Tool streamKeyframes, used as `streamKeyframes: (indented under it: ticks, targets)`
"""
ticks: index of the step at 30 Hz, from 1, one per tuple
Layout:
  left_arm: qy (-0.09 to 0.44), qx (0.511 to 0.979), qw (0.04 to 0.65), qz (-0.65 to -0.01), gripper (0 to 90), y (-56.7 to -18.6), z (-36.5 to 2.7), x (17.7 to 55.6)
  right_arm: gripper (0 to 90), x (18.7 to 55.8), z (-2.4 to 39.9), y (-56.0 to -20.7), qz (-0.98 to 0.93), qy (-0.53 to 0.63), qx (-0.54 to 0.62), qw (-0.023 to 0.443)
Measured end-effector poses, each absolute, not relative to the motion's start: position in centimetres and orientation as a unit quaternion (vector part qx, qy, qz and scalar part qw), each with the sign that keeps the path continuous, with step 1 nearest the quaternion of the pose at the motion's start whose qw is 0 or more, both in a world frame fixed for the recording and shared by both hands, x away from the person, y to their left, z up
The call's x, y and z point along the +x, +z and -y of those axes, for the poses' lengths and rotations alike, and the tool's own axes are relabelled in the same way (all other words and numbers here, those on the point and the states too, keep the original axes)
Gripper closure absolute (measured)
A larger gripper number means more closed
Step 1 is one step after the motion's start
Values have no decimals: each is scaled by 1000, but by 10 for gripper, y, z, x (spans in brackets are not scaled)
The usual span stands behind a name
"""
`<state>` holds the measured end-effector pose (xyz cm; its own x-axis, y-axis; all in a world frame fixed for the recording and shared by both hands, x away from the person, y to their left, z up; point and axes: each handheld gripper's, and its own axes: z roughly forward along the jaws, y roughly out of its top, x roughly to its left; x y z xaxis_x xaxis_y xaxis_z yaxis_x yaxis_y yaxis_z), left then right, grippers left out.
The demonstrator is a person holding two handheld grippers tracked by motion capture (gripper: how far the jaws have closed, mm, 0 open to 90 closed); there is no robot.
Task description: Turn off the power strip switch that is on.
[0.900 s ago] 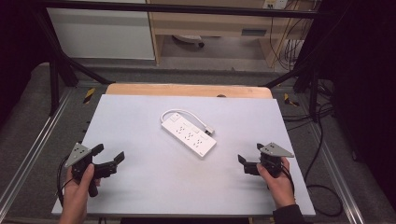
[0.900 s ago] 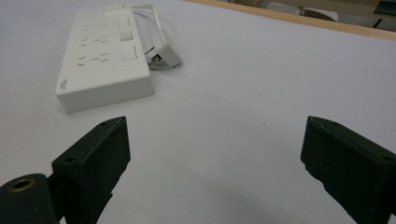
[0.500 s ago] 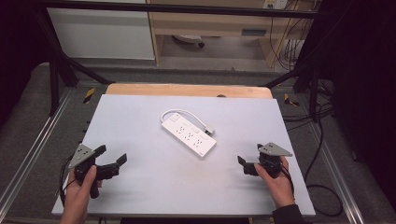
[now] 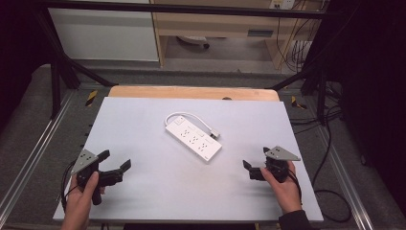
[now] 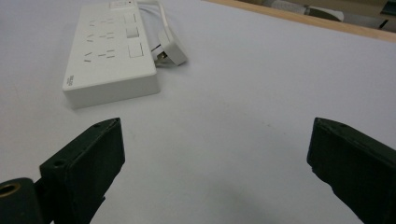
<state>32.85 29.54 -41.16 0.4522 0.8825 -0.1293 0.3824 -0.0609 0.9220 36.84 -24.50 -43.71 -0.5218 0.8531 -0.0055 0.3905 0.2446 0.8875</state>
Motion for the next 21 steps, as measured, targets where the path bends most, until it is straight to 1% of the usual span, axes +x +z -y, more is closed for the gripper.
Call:
streamKeyframes:
  ticks: [6,11,21]
  targets:
    - [246,687,505,-461,66,-412,-295,328,83,366,243,-432,-738,470,408,260]
    - [247,685,509,-460,66,-411,-294,328,83,364,240,-430,-739,478,395,262]
    - [240,697,497,-457,66,-414,-291,329,74,362,238,-427,-735,486,388,269]
